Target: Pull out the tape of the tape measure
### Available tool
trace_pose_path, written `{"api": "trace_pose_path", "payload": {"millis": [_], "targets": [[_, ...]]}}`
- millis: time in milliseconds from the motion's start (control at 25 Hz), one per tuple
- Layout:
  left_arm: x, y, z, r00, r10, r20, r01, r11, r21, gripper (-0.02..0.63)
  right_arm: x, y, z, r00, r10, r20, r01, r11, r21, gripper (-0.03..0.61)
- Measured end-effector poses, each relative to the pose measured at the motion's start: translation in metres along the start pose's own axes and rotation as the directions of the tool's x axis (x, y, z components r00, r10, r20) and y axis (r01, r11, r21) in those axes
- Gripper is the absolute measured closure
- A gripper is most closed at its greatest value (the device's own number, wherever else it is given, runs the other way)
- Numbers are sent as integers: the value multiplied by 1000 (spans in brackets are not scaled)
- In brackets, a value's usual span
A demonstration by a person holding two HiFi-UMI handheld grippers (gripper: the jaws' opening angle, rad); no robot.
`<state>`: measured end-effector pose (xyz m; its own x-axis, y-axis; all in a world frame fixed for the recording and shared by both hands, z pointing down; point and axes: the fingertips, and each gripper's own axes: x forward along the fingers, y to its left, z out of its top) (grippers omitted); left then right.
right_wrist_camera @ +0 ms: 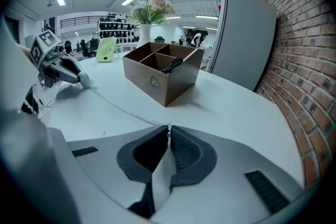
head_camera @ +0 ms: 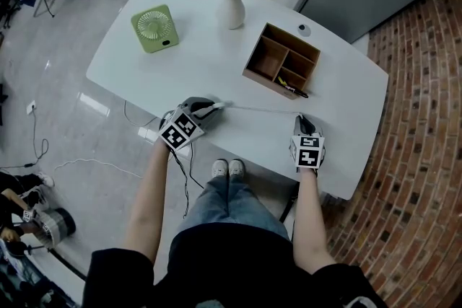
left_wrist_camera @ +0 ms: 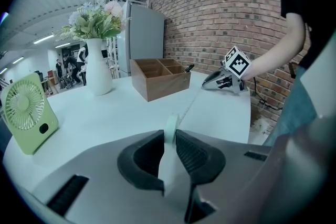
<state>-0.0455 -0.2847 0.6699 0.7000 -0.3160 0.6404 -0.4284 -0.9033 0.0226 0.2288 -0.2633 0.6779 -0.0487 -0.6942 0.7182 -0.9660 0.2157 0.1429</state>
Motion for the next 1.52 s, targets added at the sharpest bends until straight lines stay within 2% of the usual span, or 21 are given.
{"api": "trace_pose_path", "payload": {"millis": [520,600,720,1040,1200,1280,1360,1520], "targets": [[3,1,1,1000,-7,-9,7,1000,1,508,0,3,-1,1000,19,1,-19,1000,16,541],[3,1,2,1000,-7,-5,7,1000,-1,499,-1,2,-1,1000,18,5,-18,1000,26,517],[1,-1,5,1000,-16,0,16,1000,-3,471,-4,0,-1,1000,17,16,-18,998,54,445],[-4,-1,12,1000,2,28,-2,1000,-16,468,-13,-1,3,999,25,46,-29,996,87,417],[-18,2,22,996,51,68,-47,997,-53,469,-29,-3,10,997,17,80,-27,992,120,417],[-32,9,32,989,108,102,-100,991,-85,475,-41,-6,20,992,7,124,-26,988,153,417],[-48,18,45,969,192,155,-171,975,-139,492,-53,-10,36,983,0,185,-35,982,184,419],[-83,35,81,897,356,262,-287,920,-267,555,-78,-18,78,947,-11,321,-60,976,210,431]]}}
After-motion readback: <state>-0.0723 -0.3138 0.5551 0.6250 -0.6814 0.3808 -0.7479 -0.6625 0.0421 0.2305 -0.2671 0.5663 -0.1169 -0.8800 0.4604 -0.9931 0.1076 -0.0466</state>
